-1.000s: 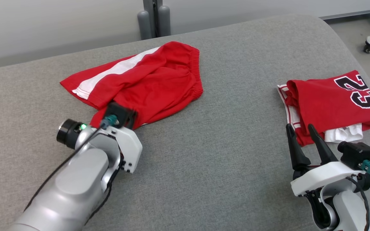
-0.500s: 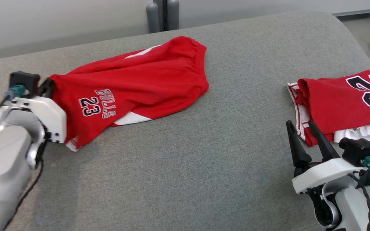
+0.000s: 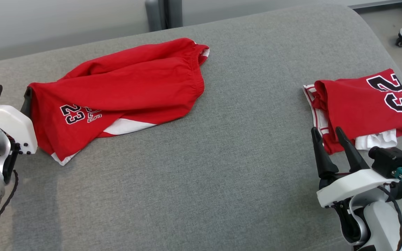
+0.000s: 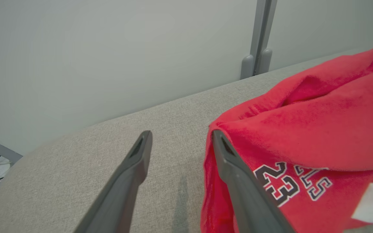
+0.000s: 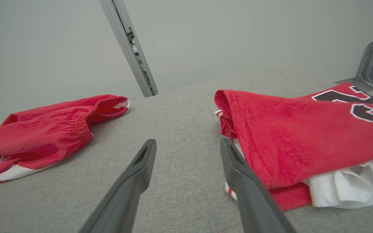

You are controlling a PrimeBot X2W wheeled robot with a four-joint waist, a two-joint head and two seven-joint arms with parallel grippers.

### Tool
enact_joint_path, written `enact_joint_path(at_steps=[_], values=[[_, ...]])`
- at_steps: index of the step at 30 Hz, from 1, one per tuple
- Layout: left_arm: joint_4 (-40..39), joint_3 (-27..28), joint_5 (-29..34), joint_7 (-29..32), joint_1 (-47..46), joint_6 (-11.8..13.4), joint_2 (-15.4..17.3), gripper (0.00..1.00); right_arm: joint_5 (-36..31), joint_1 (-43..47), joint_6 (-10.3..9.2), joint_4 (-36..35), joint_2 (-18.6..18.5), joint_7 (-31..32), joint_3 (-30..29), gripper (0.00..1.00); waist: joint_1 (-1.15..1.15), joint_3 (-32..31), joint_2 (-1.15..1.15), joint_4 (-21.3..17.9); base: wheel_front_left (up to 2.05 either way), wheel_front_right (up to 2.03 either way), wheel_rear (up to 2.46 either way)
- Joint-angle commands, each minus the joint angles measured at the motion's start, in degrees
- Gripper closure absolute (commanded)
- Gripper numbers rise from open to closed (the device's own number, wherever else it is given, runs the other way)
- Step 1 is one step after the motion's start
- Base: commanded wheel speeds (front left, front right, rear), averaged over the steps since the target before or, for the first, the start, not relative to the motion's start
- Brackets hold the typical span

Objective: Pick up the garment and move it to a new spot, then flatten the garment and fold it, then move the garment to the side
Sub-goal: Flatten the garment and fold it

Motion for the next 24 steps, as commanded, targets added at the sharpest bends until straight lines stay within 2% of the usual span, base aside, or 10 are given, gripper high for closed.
enact_joint_path(at_steps=[1, 4, 10, 18, 19, 24], values=[[0.4, 0.4, -0.6, -1.7, 0.6, -0.8, -0.4, 0.0, -0.2, 0.1, 0.01, 0.2, 0.0, -0.5, 0.1, 0.0, 0.0, -1.1, 0.0, 0.8, 0.0, 0.0, 0.0], [0.0, 1.1, -1.1, -4.6, 1.9, -1.4, 0.1, 0.0, 0.1, 0.5, 0.01, 0.2, -0.2, -1.0, 0.9, 0.0, 0.0, -2.3, 0.0, 2.2, 0.0, 0.0, 0.0], [-5.6, 2.7, -1.1, -7.3, 6.2, 0.4, -1.2, 0.0, 1.0, 0.0, 0.01, 1.2, -1.2, -1.1, 3.0, 0.0, 0.0, -3.9, 0.0, 5.5, 0.0, 0.0, 0.0], [-27.7, 7.4, 2.6, -7.5, 19.9, 7.2, -3.8, 0.0, 3.2, -5.4, 0.01, 5.3, -3.8, -0.9, 9.3, 0.0, 0.0, -4.0, 0.0, 12.2, 0.0, 0.0, 0.0], [-32.6, 8.1, 3.8, -7.5, 23.1, 8.6, -4.7, 0.0, 4.2, -7.4, 0.01, 7.2, -4.6, -0.8, 10.9, 0.0, 0.0, -3.8, 0.0, 13.9, 0.0, 0.0, 0.0], [-40.7, 8.6, 5.8, -7.6, 28.1, 10.3, -6.3, 0.0, 6.2, -13.2, 0.01, 13.3, -7.6, -1.3, 15.7, 0.0, 0.0, -2.7, 0.0, 17.8, 0.0, 0.0, 0.0]])
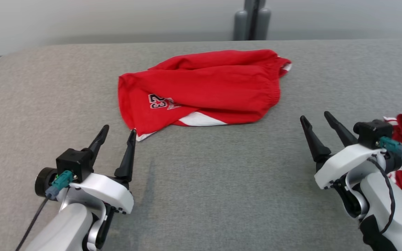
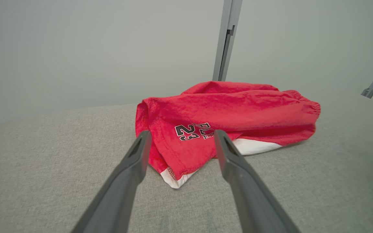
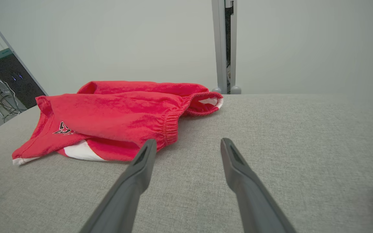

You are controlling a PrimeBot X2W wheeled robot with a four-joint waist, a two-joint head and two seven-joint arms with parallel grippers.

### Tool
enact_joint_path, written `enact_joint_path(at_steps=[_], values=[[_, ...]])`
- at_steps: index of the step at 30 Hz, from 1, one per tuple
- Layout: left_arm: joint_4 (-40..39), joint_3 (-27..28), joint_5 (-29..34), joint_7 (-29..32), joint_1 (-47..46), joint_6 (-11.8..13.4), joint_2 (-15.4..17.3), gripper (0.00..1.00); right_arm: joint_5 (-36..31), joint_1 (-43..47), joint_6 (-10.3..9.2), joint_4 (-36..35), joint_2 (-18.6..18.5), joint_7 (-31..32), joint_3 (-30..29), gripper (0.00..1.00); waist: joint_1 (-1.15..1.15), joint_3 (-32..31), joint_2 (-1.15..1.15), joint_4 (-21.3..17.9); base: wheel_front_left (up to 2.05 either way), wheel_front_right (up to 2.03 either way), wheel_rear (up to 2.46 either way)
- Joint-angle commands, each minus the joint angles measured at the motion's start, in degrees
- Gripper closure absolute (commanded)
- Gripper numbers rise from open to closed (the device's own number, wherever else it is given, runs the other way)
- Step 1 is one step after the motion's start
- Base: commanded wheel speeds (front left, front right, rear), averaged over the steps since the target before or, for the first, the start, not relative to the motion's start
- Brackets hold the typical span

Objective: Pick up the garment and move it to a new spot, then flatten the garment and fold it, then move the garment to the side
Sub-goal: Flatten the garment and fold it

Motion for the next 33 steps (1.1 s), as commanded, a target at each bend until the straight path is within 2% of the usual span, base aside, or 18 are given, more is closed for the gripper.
enact_joint_path(at_steps=[1, 11, 19, 27, 29, 30, 33], values=[[-1.0, 0.3, 0.7, 0.0, 0.7, 0.4, -0.2, 0.0, 1.0, -1.5, 0.01, 1.6, -0.9, -0.4, 1.4, 0.0, 0.0, 0.9, 0.0, 2.5, 0.0, 0.0, 0.0], [-2.4, 0.8, 1.7, -0.1, 2.6, -1.3, -4.0, 0.0, 9.3, -11.1, 0.01, 12.2, -5.8, 0.0, 12.5, 0.0, 0.0, 3.9, 0.0, 7.4, 0.0, 0.0, 0.0], [-1.7, 1.7, 2.9, -0.1, 1.9, -2.7, -6.2, 0.0, 17.2, -16.3, 0.01, 14.4, -8.4, -1.2, 20.4, 0.0, 0.0, 7.2, 0.0, 9.9, 0.0, 0.0, 0.0], [-0.9, 2.9, 3.7, -0.1, 1.7, -3.4, -6.7, 0.0, 21.2, -19.8, 0.01, 14.7, -9.8, -2.3, 26.5, 0.01, 0.0, 8.5, 0.0, 11.1, 0.0, 0.0, 0.0], [-0.6, 3.1, 3.9, -0.1, 1.7, -3.5, -6.9, 0.0, 22.4, -20.7, 0.01, 14.7, -9.9, -2.6, 27.9, 0.54, 0.0, 8.6, 0.0, 11.3, 0.0, 0.0, 0.0], [-0.5, 3.2, 4.0, -0.1, 1.7, -3.7, -7.1, 0.0, 22.9, -21.0, 0.01, 14.7, -9.9, -2.7, 28.6, 1.0, 0.0, 8.5, 0.0, 11.3, 0.0, 0.0, 0.0], [0.2, 3.4, 4.1, -0.1, 2.3, -3.8, -7.5, 0.0, 24.3, -21.3, 0.01, 14.5, -10.0, -2.9, 30.6, 1.0, 0.0, 7.7, 0.0, 11.2, 0.0, 0.0, 0.0]])
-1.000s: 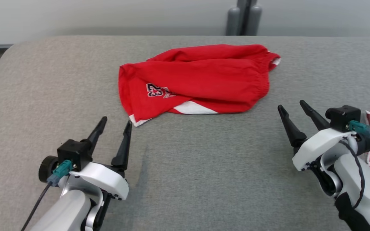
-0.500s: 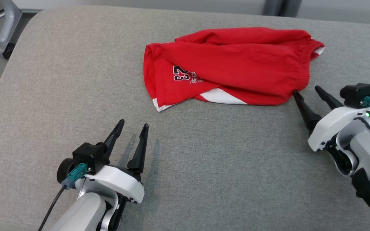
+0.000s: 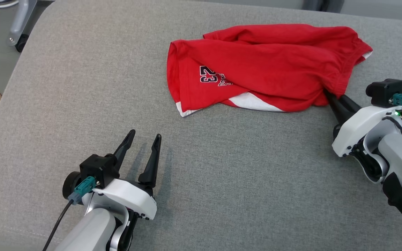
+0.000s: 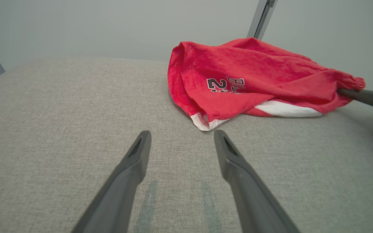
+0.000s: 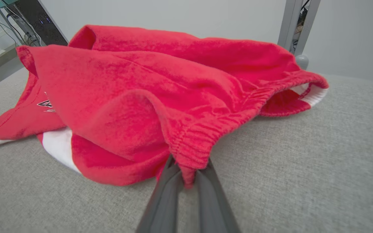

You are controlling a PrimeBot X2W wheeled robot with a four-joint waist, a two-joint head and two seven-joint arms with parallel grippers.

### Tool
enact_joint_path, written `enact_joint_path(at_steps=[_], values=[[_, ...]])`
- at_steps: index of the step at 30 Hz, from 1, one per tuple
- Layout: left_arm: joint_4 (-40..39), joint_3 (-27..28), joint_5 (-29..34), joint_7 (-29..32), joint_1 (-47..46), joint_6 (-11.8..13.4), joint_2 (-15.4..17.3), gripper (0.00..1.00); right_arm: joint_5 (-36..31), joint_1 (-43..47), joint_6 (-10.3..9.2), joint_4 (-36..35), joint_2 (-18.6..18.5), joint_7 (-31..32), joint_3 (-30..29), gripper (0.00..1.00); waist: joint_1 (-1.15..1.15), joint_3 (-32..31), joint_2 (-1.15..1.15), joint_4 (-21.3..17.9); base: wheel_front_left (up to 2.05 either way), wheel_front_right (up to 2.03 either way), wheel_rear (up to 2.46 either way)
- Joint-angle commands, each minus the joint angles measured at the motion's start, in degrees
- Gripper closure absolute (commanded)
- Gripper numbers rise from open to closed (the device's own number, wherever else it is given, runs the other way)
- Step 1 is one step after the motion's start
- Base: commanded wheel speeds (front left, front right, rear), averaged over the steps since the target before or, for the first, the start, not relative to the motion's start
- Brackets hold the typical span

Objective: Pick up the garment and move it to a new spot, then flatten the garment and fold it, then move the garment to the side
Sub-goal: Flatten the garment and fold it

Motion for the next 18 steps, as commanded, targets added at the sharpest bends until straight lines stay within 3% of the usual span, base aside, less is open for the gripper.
enact_joint_path(at_steps=[1, 4, 8, 18], values=[[0.3, 0.3, 0.1, 0.0, 0.2, -0.2, 0.0, 0.0, 0.4, -0.4, 0.01, -0.1, -0.6, -0.4, 0.3, 1.0, 0.0, -0.6, 0.0, -0.2, 0.0, 0.0, 0.0], [0.7, 0.9, -0.1, 0.0, 1.4, -0.3, -0.3, 0.0, 2.2, -0.3, 0.01, -1.2, -0.9, -0.5, 2.3, 1.0, 0.0, -2.3, 0.0, -0.9, 0.0, 0.0, 0.0], [1.3, 1.6, -0.3, 0.0, 2.6, -0.5, -0.4, 0.0, 7.2, -0.3, 0.01, -4.1, -2.0, 4.0, 4.7, 1.0, 0.0, -5.0, 0.0, -2.6, 0.0, 0.0, 0.0], [2.5, 2.2, -1.0, 0.1, 5.5, -0.3, 0.4, 0.0, 23.4, 0.6, 0.01, -15.7, -8.9, 25.6, 7.6, 1.0, 0.0, -10.5, 0.0, -6.3, 0.0, 0.0, 0.0]])
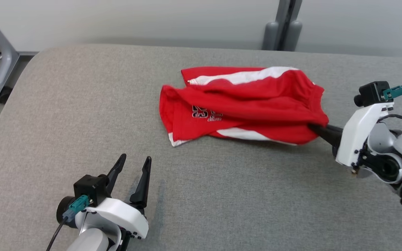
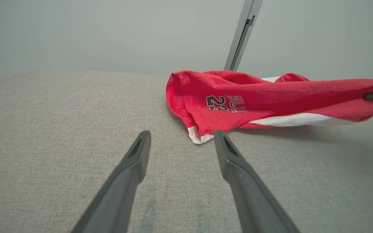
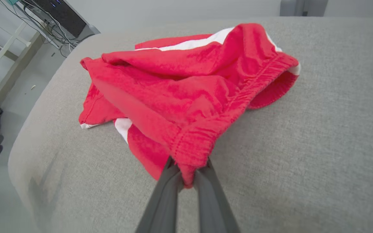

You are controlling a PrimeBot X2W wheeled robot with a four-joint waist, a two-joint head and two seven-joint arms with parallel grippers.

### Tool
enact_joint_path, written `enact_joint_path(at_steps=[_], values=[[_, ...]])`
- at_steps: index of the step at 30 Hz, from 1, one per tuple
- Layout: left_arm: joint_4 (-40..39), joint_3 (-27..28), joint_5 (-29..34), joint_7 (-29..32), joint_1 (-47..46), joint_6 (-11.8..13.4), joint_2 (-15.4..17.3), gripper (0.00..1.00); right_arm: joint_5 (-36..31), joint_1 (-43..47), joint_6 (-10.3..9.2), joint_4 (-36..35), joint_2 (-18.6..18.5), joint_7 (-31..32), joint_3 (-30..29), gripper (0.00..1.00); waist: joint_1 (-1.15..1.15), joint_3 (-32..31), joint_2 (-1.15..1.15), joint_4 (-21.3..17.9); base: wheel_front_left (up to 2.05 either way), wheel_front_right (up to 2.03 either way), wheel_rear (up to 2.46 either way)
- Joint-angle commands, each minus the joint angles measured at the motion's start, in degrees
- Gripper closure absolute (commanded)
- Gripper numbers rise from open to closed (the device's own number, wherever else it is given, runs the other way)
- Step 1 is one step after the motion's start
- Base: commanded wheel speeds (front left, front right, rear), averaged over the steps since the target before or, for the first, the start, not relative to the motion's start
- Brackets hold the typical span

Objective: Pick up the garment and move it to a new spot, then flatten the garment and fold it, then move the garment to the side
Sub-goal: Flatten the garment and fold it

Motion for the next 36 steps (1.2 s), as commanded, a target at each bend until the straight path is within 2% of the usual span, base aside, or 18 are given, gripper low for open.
enact_joint_path(at_steps=[1, 4, 7, 10, 14, 15, 16, 17, 22, 27, 32, 34, 35, 36], values=[[0.0, 0.2, -0.3, 0.2, 0.8, 0.3, 0.5, 0.0, 3.1, 1.1, 0.01, -1.0, -2.0, 5.0, 0.4, 1.0, 0.0, -1.5, 0.0, -1.2, 0.0, 0.0, 0.0], [-0.2, 0.0, -0.5, 0.4, 1.2, 0.4, 0.7, 0.0, 6.7, 1.4, 0.01, -1.2, -4.8, 13.8, 1.4, 1.0, 0.0, -2.1, 0.0, -1.4, 0.0, 0.0, 0.0], [-0.6, -0.4, -0.6, 0.8, 1.6, 0.4, 0.8, 0.0, 7.9, 1.6, 0.01, -0.4, -7.4, 19.8, 2.7, 1.0, 0.0, -2.3, 0.0, -1.2, 0.0, 0.0, 0.0], [-0.9, -0.7, -0.8, 1.2, 1.9, 0.5, 0.8, 0.0, 8.0, 2.3, 0.01, 1.5, -8.8, 22.5, 3.5, 1.0, 0.0, -2.2, 0.0, -0.7, 0.0, 0.0, 0.0], [-1.2, -0.9, -0.8, 1.4, 2.1, 0.5, 0.9, 0.0, 8.2, 3.4, 0.01, 4.4, -7.3, 22.0, 3.5, 1.0, 0.0, -2.1, 0.0, -0.3, 0.0, 0.0, 0.0], [-1.2, -0.9, -0.9, 1.5, 2.0, 0.5, 1.0, 0.0, 8.1, 3.8, 0.01, 5.1, -6.8, 21.6, 3.5, 0.68, 0.0, -2.2, 0.0, -0.3, 0.0, 0.0, 0.0], [-1.2, -0.9, -1.0, 1.7, 2.0, 0.6, 1.1, 0.0, 7.9, 4.1, 0.01, 6.0, -6.3, 21.0, 3.5, 0.06, 0.0, -2.3, 0.0, -0.3, 0.0, 0.0, 0.0], [-1.2, -0.9, -1.0, 1.8, 2.0, 0.6, 1.1, 0.0, 7.8, 4.4, 0.01, 6.9, -5.6, 20.3, 3.4, 0.0, 0.0, -2.5, 0.0, -0.3, 0.0, 0.0, 0.0], [-1.5, -1.2, -1.0, 2.3, 2.1, 0.9, 1.3, 0.0, 7.7, 5.3, 0.01, 8.3, -3.6, 17.5, 2.8, 0.0, 0.0, -3.2, 0.0, -0.9, 0.0, 0.0, 0.0], [-2.0, -1.6, -1.0, 2.9, 2.3, 0.8, 1.8, 0.0, 6.8, 5.6, 0.01, 7.1, -4.3, 11.8, 1.2, 0.0, 0.0, -4.6, 0.0, -2.5, 0.0, 0.0, 0.0], [-2.7, -3.1, -1.0, 5.6, 1.6, -0.4, 2.3, 0.0, 5.1, 6.2, 0.01, 3.3, -6.9, 0.2, -2.5, 0.0, 0.0, -5.3, 0.0, -5.0, 0.0, 0.0, 0.0], [-2.8, -4.0, -0.7, 7.1, 0.9, -0.8, 2.5, 0.0, 3.6, 6.5, 0.01, 1.6, -7.5, -5.8, -3.9, 0.0, 0.0, -5.3, 0.0, -6.1, 0.0, 0.0, 0.0], [-2.5, -5.0, -0.8, 9.1, 0.4, -1.5, 2.5, 0.0, 1.7, 7.6, 0.01, 0.3, -7.9, -11.8, -5.2, 0.0, 0.0, -5.1, 0.0, -7.2, 0.0, 0.0, 0.0], [-2.3, -5.5, -0.7, 9.9, 0.0, -1.7, 2.5, 0.0, 1.0, 8.2, 0.01, -0.1, -7.9, -14.5, -5.7, 0.0, 0.0, -5.0, 0.0, -7.8, 0.0, 0.0, 0.0]])
